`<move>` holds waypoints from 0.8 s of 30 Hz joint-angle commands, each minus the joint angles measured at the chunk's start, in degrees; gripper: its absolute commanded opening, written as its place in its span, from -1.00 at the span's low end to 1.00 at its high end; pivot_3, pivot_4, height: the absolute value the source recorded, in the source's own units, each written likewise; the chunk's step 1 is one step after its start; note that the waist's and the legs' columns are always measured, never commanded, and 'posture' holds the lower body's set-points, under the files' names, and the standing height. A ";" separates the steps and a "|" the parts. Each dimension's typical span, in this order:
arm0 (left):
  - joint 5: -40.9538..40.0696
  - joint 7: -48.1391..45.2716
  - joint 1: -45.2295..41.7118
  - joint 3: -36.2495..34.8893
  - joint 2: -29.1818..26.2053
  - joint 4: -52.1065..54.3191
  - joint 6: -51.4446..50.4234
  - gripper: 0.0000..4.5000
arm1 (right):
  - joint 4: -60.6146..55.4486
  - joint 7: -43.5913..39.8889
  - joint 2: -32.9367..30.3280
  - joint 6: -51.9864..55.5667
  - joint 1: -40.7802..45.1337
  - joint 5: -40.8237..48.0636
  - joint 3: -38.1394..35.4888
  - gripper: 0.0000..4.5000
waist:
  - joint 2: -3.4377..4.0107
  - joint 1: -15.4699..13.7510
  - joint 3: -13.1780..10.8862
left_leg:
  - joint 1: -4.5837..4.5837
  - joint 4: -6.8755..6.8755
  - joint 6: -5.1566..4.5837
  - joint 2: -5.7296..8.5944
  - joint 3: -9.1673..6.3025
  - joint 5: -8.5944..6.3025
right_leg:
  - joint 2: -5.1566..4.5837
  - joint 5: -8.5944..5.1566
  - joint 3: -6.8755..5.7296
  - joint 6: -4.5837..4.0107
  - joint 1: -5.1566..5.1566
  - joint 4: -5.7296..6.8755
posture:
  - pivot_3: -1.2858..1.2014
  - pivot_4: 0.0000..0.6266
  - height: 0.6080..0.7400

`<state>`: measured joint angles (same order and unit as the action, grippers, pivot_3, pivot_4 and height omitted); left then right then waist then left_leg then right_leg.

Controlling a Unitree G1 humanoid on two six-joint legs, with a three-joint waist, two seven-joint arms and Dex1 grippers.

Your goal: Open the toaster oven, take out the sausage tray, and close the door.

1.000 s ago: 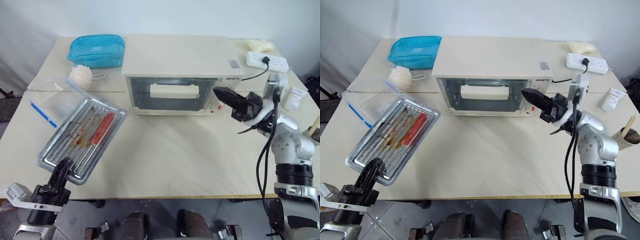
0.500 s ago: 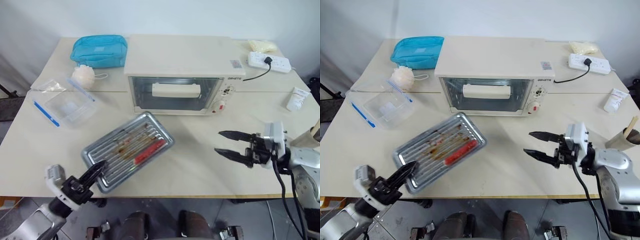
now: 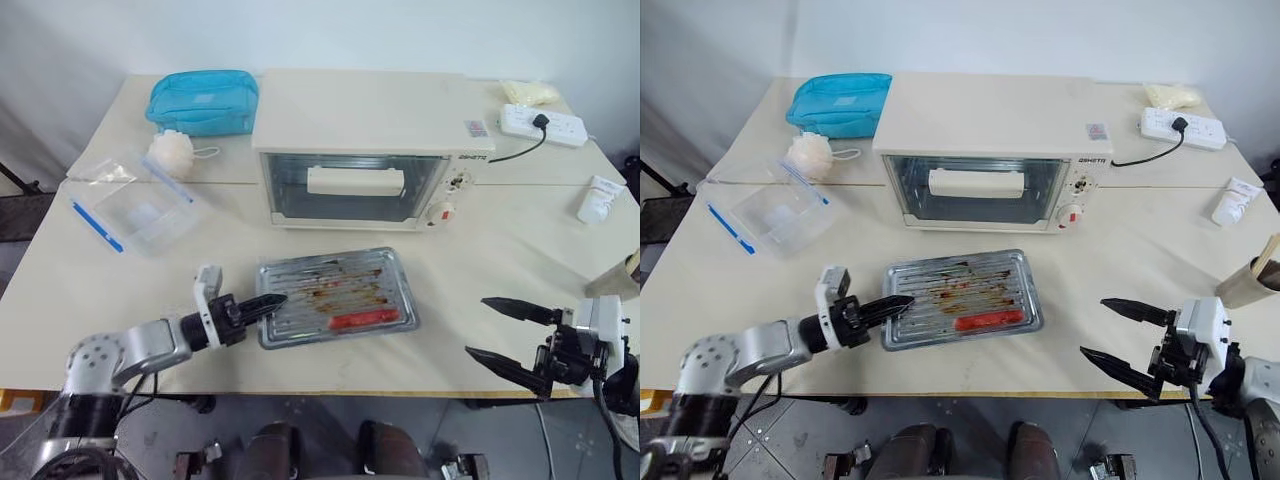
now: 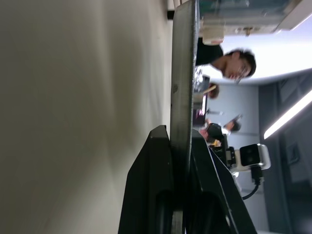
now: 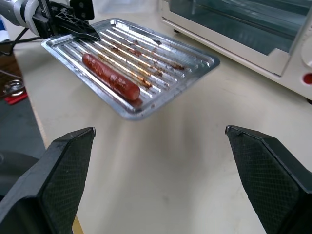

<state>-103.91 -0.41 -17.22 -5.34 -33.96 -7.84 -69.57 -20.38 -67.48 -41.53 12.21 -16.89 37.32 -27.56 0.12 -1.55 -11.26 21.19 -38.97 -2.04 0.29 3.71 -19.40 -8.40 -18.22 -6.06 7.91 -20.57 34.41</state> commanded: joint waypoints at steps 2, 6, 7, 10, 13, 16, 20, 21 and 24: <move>8.42 -2.23 -7.07 4.47 3.96 -3.99 -2.50 -1.00 | -4.61 2.77 1.56 -1.13 -2.58 0.76 -2.24 0.99 | 0.13 -1.28 0.07 | 0.00 -0.02 -0.01 0.05 -0.05 0.07 | -0.01 0.04 0.01 0.08 0.03 0.00 | 0.03 -0.52 1.00; 16.21 -2.12 -10.42 5.23 6.63 -5.41 -2.92 -1.00 | -6.36 4.31 2.10 -1.33 -4.41 0.79 -2.73 0.99 | 0.20 -2.55 0.12 | 0.05 -0.03 0.03 0.25 -0.04 0.09 | -0.13 0.23 0.14 0.41 0.08 -0.21 | 0.03 -0.52 1.00; 16.74 -2.05 -10.47 4.82 7.12 -5.45 -3.45 -1.00 | -6.64 4.55 2.12 -1.42 -4.68 0.83 -2.59 0.99 | 0.26 -2.64 0.16 | 0.04 -0.03 0.10 0.26 -0.03 0.05 | -0.13 0.25 0.16 0.44 0.10 -0.23 | 0.03 -0.52 1.00; 18.04 -1.31 -9.79 3.45 8.71 -3.84 -4.08 -0.57 | -7.48 5.44 2.19 -1.51 -5.11 0.85 -1.79 1.00 | 0.39 -2.84 0.24 | 0.05 -0.02 0.08 0.28 -0.04 0.06 | -0.15 0.26 0.16 0.45 0.10 -0.26 | 0.03 -0.52 1.00; 20.20 -1.38 -8.46 2.22 9.42 -0.76 -4.03 -0.17 | -7.70 5.90 2.10 -1.52 -5.02 0.74 -1.04 1.00 | 0.39 -2.66 0.24 | 0.06 -0.01 -0.05 0.27 -0.04 0.13 | -0.13 0.26 0.15 0.45 0.09 -0.30 | 0.03 -0.52 1.00; 21.80 -1.85 -6.99 0.56 9.02 2.29 -3.65 0.24 | -7.23 5.77 1.65 -1.46 -4.47 0.69 -0.52 1.00 | 0.39 -2.49 0.24 | 0.08 0.01 -0.03 0.24 -0.04 0.11 | -0.11 0.26 0.13 0.46 0.10 -0.35 | 0.03 -0.52 1.00; 25.14 -4.31 -3.45 -2.60 6.15 7.97 -1.16 0.75 | -5.52 4.69 0.71 -1.41 -2.90 0.51 0.12 1.00 | 0.38 -1.90 0.24 | 0.08 0.04 -0.03 0.17 -0.01 0.11 | -0.06 0.26 0.13 0.46 0.10 -0.41 | 0.03 -0.52 1.00; 27.55 -6.72 -2.04 -2.88 4.09 10.50 0.33 0.89 | -4.97 4.29 0.43 -1.28 -2.46 0.60 0.17 1.00 | 0.37 -1.58 0.24 | 0.08 0.04 -0.03 0.14 -0.01 0.11 | -0.03 0.26 0.13 0.45 0.09 -0.42 | 0.03 -0.52 1.00; 30.53 -10.70 1.52 -6.24 0.93 13.84 4.45 0.99 | -3.37 3.21 -0.18 -1.21 -1.17 0.72 0.00 1.00 | 0.39 -0.08 0.25 | -0.02 0.12 0.06 -0.01 0.08 0.09 | 0.10 0.20 0.14 0.34 0.08 -0.40 | 0.03 -0.52 1.00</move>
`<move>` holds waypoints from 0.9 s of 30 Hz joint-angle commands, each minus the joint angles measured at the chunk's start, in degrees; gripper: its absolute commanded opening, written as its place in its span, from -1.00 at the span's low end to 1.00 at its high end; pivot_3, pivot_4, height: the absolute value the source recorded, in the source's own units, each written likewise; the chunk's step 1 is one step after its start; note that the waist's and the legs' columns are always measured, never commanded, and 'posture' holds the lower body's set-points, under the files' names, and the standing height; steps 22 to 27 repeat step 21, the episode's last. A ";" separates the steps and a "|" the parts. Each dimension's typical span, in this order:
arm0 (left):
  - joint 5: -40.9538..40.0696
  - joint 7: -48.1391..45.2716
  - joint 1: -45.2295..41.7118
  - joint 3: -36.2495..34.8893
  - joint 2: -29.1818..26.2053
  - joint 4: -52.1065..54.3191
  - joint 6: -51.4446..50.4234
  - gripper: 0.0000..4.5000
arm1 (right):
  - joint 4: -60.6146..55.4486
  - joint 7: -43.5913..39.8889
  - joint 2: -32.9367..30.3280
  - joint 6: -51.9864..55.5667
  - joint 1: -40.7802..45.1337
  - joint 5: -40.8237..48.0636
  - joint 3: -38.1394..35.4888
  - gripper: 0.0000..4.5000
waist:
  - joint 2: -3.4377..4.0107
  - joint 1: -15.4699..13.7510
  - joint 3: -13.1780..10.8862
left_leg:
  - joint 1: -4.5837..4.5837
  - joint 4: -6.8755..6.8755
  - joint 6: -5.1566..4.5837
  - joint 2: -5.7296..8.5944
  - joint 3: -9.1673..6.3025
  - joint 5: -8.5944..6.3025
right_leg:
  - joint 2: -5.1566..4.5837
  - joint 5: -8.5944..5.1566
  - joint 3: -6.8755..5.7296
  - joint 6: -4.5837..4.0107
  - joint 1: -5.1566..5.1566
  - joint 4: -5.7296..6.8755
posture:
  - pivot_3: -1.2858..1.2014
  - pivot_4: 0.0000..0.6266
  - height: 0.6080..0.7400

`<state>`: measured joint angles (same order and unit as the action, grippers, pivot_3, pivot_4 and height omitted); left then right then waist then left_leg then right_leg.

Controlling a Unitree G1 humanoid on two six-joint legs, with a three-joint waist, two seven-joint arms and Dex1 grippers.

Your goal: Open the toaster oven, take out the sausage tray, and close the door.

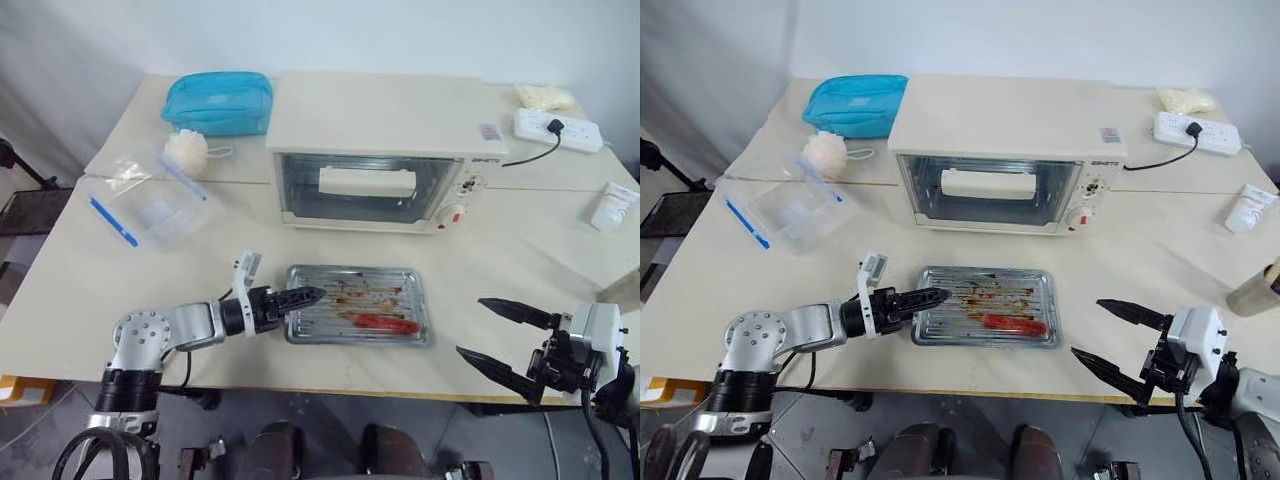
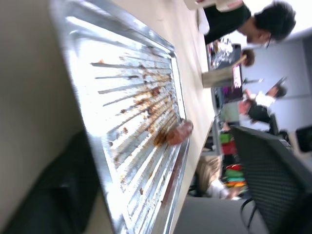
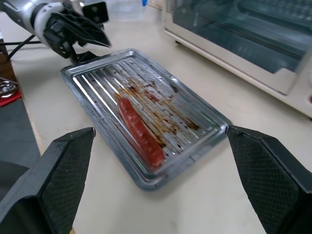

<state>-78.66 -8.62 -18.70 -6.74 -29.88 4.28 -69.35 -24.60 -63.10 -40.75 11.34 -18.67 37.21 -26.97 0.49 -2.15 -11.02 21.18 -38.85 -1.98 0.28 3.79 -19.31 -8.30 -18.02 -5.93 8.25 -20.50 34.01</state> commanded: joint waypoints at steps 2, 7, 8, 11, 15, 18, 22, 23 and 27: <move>7.14 -9.49 5.53 -6.57 -5.59 3.63 7.28 0.99 | 1.58 -2.24 -1.74 -0.07 0.97 1.10 -0.60 1.00 | 0.03 0.99 0.01 | -0.04 0.13 0.07 -0.05 0.00 0.05 | 0.02 -0.06 -0.01 -0.11 -0.05 0.03 | 0.03 -0.52 1.00; 31.33 -37.28 22.06 -11.61 -19.99 5.43 37.32 0.99 | 5.51 -8.06 -6.02 1.23 3.19 3.41 -2.53 1.00 | 0.00 1.55 0.00 | 0.01 0.56 0.10 -0.07 0.19 0.06 | 0.00 -0.11 0.01 -0.20 -0.33 -0.07 | 0.03 -0.52 1.00; 37.34 -41.34 24.94 -11.98 -21.33 5.03 46.43 0.99 | 6.34 -9.11 -6.89 1.35 4.08 3.90 -2.71 1.00 | -0.01 1.57 0.01 | 0.01 0.66 0.10 -0.05 0.19 0.06 | -0.02 -0.11 -0.01 -0.21 -0.33 -0.16 | 0.03 -0.52 1.00; 46.02 -49.15 27.28 -12.66 -21.79 2.28 63.94 0.99 | 6.90 -11.10 -8.37 1.82 7.04 4.97 -1.56 1.00 | 0.04 0.71 0.01 | 0.20 0.81 0.06 0.05 0.48 0.01 | -0.25 -0.12 -0.02 -0.23 -0.70 -0.40 | 0.03 -0.52 1.00; 47.10 -53.81 24.17 -13.69 -19.90 -1.25 71.50 0.99 | 5.87 -12.70 -8.40 1.46 10.48 4.72 1.63 1.00 | 0.02 0.04 0.00 | 0.35 0.77 0.11 0.02 0.41 -0.09 | -0.58 -0.10 -0.03 -0.22 -0.85 -0.37 | 0.03 -0.52 1.00; 46.52 -55.59 22.49 -14.11 -18.58 -2.49 72.84 0.99 | 5.16 -13.03 -7.91 0.48 12.14 3.94 3.55 1.00 | 0.01 0.59 -0.01 | 0.37 0.77 -0.02 -0.04 0.41 -0.02 | -0.55 -0.08 -0.13 -0.20 -0.87 -0.08 | 0.03 -0.52 1.00; 46.02 -57.51 22.92 -13.71 -19.08 -1.66 70.93 0.99 | 5.09 -12.75 -7.62 0.08 12.89 3.83 4.46 1.00 | 0.01 0.74 -0.01 | 0.36 0.76 -0.07 -0.03 0.49 0.00 | -0.27 -0.06 -0.33 -0.15 -0.87 0.01 | 0.03 -0.52 1.00; 46.02 -57.51 22.92 -13.71 -19.08 -1.66 70.93 0.99 | 5.09 -12.75 -7.62 0.08 12.89 3.83 4.46 1.00 | 0.01 0.74 -0.01 | 0.36 0.76 -0.07 -0.03 0.49 0.00 | -0.27 -0.06 -0.33 -0.15 -0.87 0.01 | 0.03 -0.52 1.00; 46.02 -57.51 22.92 -13.71 -19.08 -1.66 70.93 0.99 | 5.09 -12.75 -7.62 0.08 12.89 3.83 4.46 1.00 | 0.01 0.74 -0.01 | 0.36 0.76 -0.07 -0.03 0.49 0.00 | -0.27 -0.06 -0.33 -0.15 -0.87 0.01 | 0.03 -0.52 1.00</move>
